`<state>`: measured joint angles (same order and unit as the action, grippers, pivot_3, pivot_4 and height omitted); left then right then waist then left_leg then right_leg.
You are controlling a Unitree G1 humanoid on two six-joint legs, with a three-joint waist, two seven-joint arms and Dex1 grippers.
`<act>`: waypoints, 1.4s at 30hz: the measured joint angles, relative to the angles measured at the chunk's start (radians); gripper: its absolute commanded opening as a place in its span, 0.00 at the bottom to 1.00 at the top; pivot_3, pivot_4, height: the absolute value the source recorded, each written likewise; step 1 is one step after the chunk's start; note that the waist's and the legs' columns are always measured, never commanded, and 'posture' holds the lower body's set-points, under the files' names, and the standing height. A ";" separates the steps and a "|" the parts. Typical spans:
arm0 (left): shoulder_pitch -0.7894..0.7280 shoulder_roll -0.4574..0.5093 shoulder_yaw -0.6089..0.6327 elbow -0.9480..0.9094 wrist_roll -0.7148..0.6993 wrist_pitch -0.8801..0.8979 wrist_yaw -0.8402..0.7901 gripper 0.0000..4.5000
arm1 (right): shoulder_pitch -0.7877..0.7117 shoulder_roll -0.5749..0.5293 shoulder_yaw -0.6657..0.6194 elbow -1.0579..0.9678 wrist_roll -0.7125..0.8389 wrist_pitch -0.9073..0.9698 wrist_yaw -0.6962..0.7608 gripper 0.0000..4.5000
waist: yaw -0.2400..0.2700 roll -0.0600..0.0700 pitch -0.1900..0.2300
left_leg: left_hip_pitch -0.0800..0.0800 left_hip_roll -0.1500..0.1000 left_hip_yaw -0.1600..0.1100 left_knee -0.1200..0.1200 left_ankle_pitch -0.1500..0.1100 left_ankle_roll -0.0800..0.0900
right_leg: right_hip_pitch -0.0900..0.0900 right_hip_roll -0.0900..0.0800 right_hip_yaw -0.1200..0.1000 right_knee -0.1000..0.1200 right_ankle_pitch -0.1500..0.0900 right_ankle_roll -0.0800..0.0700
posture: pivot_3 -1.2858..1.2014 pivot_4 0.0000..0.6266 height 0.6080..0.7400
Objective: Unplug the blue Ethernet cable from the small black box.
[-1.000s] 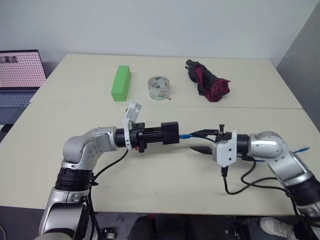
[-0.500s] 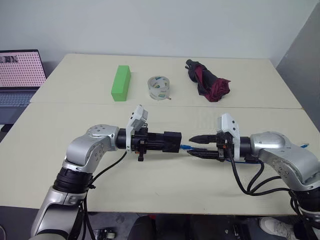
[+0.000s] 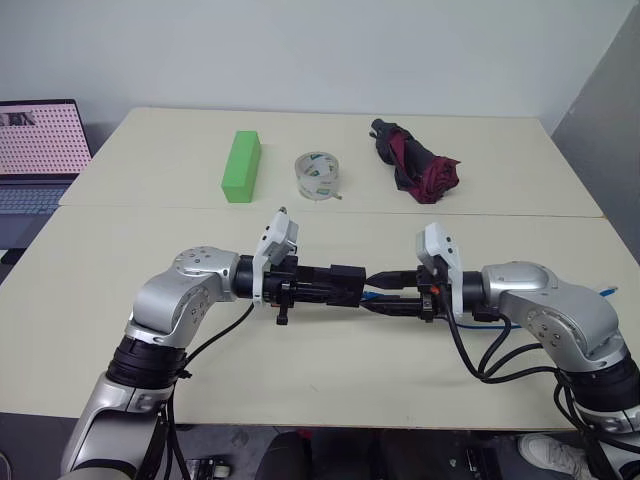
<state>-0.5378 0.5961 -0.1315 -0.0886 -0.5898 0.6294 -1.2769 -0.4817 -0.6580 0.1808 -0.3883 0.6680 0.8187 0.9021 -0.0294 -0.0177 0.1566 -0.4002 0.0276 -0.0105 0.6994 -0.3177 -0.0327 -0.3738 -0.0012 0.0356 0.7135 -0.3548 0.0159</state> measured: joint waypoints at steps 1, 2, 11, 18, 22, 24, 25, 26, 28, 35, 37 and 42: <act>0.002 0.000 0.000 -0.001 0.000 -0.001 0.000 0.18 | -0.001 0.000 0.001 0.000 -0.001 0.000 0.004 0.43 | 0.000 0.000 0.000 | 0.000 0.000 0.000 0.000 0.000 0.000 | 0.000 0.000 0.000 0.000 0.000 0.000 | 0.52 0.24 1.00; 0.004 0.000 0.000 -0.001 0.000 -0.001 0.000 0.18 | -0.002 0.000 0.003 0.000 -0.001 0.000 0.007 0.39 | 0.000 0.000 0.000 | 0.000 0.000 0.000 0.000 0.000 0.000 | 0.000 0.000 0.000 0.000 0.000 0.000 | 0.52 0.24 1.00; 0.010 0.001 0.000 -0.003 0.001 0.002 0.000 0.18 | -0.002 -0.004 0.017 0.000 -0.020 0.001 0.043 0.07 | 0.000 0.000 0.000 | 0.000 0.000 0.000 0.000 0.000 0.000 | 0.000 0.000 0.000 0.000 0.000 0.000 | 0.52 0.24 1.00; 0.012 0.001 0.000 -0.012 0.001 0.014 -0.007 0.18 | -0.002 -0.007 0.018 0.000 -0.028 -0.001 0.060 0.07 | 0.000 0.000 0.000 | 0.000 0.000 0.000 0.000 0.000 0.000 | 0.000 0.000 0.000 0.000 0.000 0.000 | 0.52 0.24 1.00; 0.014 0.011 -0.002 -0.021 0.001 0.016 -0.023 0.18 | -0.003 -0.010 0.023 0.000 -0.030 -0.001 0.075 0.07 | 0.000 0.000 0.000 | 0.000 0.000 0.000 0.000 0.000 0.000 | 0.000 0.000 0.000 0.000 0.000 0.000 | 0.52 0.24 1.00; 0.016 0.018 -0.011 -0.028 0.002 0.016 -0.034 0.18 | -0.005 -0.019 0.034 0.003 -0.037 -0.002 0.085 0.01 | 0.000 0.000 0.000 | 0.000 0.000 0.000 0.000 0.000 0.000 | 0.000 0.000 0.000 0.000 0.000 0.000 | 0.52 0.24 1.00; 0.016 0.021 -0.016 -0.029 0.002 0.015 -0.044 0.18 | -0.005 -0.022 0.039 0.003 -0.037 -0.003 0.098 0.01 | 0.000 0.000 0.000 | 0.000 0.000 0.000 0.000 0.000 0.000 | 0.000 0.000 0.000 0.000 0.000 0.000 | 0.52 0.24 1.00; 0.017 0.024 -0.020 -0.031 0.002 0.013 -0.049 0.18 | -0.005 -0.026 0.042 0.004 -0.037 -0.005 0.107 0.01 | 0.000 0.000 0.000 | 0.000 0.000 0.000 0.000 0.000 0.000 | 0.000 0.000 0.000 0.000 0.000 0.000 | 0.52 0.24 1.00; 0.017 0.028 -0.023 -0.033 0.002 0.009 -0.057 0.18 | -0.007 -0.035 0.044 0.005 -0.037 -0.009 0.122 0.01 | 0.000 0.000 0.000 | 0.000 0.000 0.000 0.000 0.000 0.000 | 0.000 0.000 0.000 0.000 0.000 0.000 | 0.52 0.24 1.00; 0.031 0.072 -0.017 -0.027 0.021 -0.027 -0.065 0.18 | -0.004 -0.090 0.041 0.057 -0.098 -0.029 0.140 0.00 | 0.000 0.000 0.000 | 0.000 0.000 0.000 0.000 0.000 0.000 | 0.000 0.000 0.000 -0.001 0.000 0.000 | 0.52 0.24 1.00; 0.047 0.085 -0.015 -0.023 0.039 -0.042 -0.060 0.18 | 0.001 -0.100 0.039 0.073 -0.111 -0.045 0.141 0.00 | 0.000 0.000 0.000 | 0.000 0.000 0.000 -0.001 0.000 0.000 | 0.000 0.000 0.000 -0.001 0.000 0.000 | 0.52 0.24 1.00; 0.073 0.088 0.014 -0.016 0.048 -0.053 -0.017 0.18 | -0.017 -0.070 0.031 0.203 -0.218 -0.156 0.085 0.00 | 0.000 0.000 0.000 | 0.000 0.000 0.000 0.000 0.000 0.000 | 0.000 0.000 0.000 0.000 0.000 0.000 | 0.52 0.24 1.00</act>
<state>-0.4645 0.6842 -0.1176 -0.1042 -0.5420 0.5762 -1.2941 -0.4983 -0.7276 0.2115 -0.1856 0.4496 0.6629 0.9868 -0.0295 -0.0176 0.1568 -0.4002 0.0274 -0.0104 0.6990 -0.3179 -0.0324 -0.3740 -0.0012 0.0359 0.7131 -0.3548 0.0159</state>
